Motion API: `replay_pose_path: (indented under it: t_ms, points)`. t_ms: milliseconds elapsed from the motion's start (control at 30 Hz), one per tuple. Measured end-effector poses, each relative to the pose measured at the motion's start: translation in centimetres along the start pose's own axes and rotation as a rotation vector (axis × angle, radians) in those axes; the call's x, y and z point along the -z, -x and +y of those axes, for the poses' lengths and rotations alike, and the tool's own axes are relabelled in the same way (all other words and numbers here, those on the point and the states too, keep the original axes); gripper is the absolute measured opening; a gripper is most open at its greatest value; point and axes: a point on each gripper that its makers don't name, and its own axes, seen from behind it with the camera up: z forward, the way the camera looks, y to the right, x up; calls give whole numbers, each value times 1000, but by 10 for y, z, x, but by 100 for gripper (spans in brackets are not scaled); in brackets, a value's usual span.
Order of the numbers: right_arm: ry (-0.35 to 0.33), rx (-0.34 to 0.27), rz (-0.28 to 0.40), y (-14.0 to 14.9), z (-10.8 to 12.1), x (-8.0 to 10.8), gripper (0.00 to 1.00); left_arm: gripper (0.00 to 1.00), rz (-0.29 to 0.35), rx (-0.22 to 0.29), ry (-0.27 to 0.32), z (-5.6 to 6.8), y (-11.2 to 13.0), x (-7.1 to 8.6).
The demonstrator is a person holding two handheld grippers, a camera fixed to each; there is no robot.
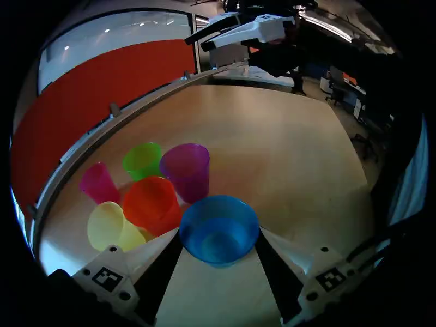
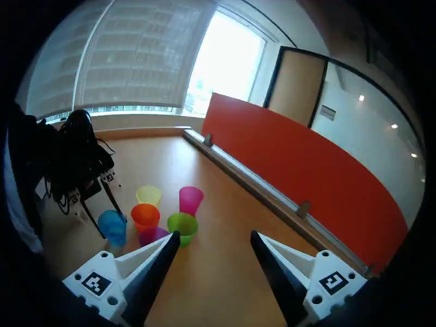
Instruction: Pour water
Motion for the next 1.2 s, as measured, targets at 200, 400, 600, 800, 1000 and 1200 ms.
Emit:
replay_pose_path:
  t_ms: [200,400,600,800,1000,1200]
  points:
    - [-4,-5,4,-1,0,-2,100,87,39,18,-26,-6,-9,10]
    - [-9,-7,5,-3,-2,-5,100,87,86,37,-52,-12,-22,22]
    - [-13,-6,11,-8,-3,-8,100,86,140,66,-69,-16,-38,33]
    - [-15,-4,14,-11,-4,-9,100,87,191,77,-92,-22,-54,46]
    - [-20,-17,20,-14,-4,-12,100,87,245,93,-116,-29,-71,59]
    - [-24,-19,18,-15,-4,-15,100,87,292,98,-131,-35,-84,73]
